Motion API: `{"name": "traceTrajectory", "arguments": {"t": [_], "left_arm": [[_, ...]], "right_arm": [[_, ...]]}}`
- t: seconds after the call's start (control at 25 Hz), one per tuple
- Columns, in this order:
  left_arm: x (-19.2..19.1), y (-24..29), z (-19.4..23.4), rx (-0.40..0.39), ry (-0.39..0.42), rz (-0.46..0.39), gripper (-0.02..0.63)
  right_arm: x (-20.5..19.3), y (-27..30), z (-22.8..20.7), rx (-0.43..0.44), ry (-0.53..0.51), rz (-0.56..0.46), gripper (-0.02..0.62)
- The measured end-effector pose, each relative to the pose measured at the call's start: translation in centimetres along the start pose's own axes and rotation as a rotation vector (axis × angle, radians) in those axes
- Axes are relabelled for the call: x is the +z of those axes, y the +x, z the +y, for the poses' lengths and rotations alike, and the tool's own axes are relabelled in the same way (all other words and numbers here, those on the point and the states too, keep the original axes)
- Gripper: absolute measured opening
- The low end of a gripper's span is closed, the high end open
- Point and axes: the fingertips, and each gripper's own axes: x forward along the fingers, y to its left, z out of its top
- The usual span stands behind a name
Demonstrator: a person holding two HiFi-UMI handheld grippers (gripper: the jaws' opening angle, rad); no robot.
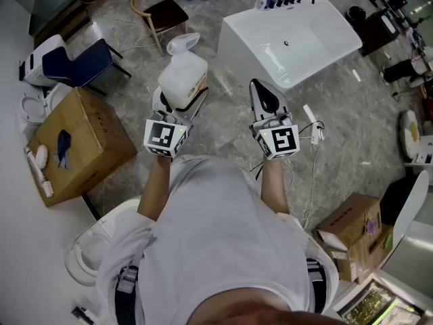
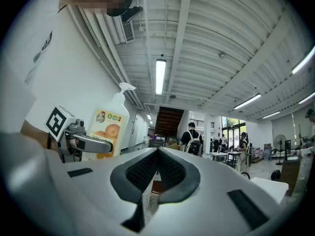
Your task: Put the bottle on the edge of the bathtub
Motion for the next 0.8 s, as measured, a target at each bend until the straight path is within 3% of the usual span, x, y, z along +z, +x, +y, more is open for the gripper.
{"name": "traceTrajectory", "arguments": {"t": [0.52, 0.8], "left_arm": [[0.4, -0.7, -1.7, -0.021, -0.011, -0.005, 0.347], [0.8, -0.2, -2.9, 0.002, -0.027, -0.02, 0.347]], "right_arm": [[0.3, -2.0, -0.7, -0.004, 0.043, -0.045, 0.0], [-1.3, -4.2, -3.5, -0.02, 0.072, 0.005, 0.001]]}}
